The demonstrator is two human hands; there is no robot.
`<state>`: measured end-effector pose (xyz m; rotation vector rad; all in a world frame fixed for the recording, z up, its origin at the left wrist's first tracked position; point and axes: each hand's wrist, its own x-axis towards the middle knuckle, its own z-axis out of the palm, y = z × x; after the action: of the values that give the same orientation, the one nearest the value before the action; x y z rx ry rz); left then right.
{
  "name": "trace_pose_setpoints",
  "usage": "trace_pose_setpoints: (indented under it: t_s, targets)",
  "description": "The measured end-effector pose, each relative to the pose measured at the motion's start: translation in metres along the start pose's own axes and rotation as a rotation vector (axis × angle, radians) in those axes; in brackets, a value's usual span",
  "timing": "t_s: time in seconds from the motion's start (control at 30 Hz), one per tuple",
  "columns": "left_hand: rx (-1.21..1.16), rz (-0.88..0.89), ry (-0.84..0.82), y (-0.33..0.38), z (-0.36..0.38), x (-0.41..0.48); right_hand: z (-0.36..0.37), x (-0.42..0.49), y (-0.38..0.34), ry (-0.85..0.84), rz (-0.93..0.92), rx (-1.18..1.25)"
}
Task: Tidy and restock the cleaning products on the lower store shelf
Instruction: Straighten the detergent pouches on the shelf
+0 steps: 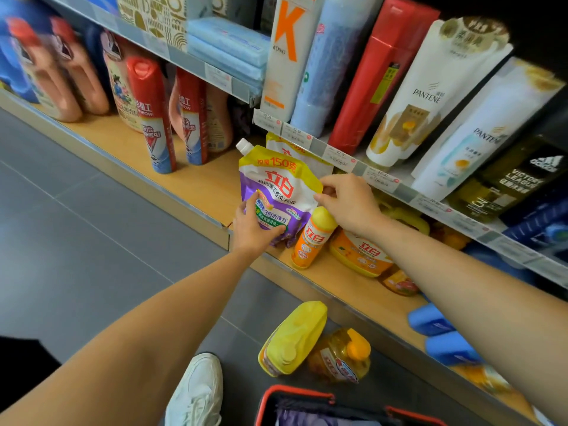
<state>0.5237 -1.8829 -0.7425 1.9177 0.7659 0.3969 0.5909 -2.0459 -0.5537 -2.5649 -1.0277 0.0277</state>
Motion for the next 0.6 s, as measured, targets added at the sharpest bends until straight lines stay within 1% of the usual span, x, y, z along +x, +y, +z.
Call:
trace_pose_setpoints:
  t_s: [0.1,0.17,0.27,0.33,0.4,0.43,0.53,0.6]
  targets:
    - [0.088,-0.016,-0.079,0.006,-0.009,-0.008,-0.003,-0.017,0.000,-0.071,0.004,0.103]
    - [0.140,-0.023,-0.129,0.011,-0.015,-0.017,-0.007,-0.032,0.004,-0.085,0.003,0.142]
    - [0.237,0.002,-0.178,0.019,-0.023,-0.032,-0.017,-0.061,0.016,-0.036,0.004,0.128]
    - [0.332,0.041,-0.192,0.027,-0.027,-0.041,-0.022,-0.085,0.030,0.011,0.034,0.163]
    - [0.383,0.091,-0.249,0.039,-0.028,-0.050,-0.021,-0.109,0.049,0.079,0.095,0.172]
    - [0.368,0.115,-0.295,0.046,-0.027,-0.055,-0.019,-0.120,0.062,0.124,0.142,0.172]
    - [0.239,0.129,-0.494,0.062,-0.022,-0.073,-0.015,-0.139,0.098,0.215,0.343,0.188]
    - [0.206,0.107,-0.618,0.065,-0.016,-0.090,-0.012,-0.142,0.117,0.243,0.422,0.182]
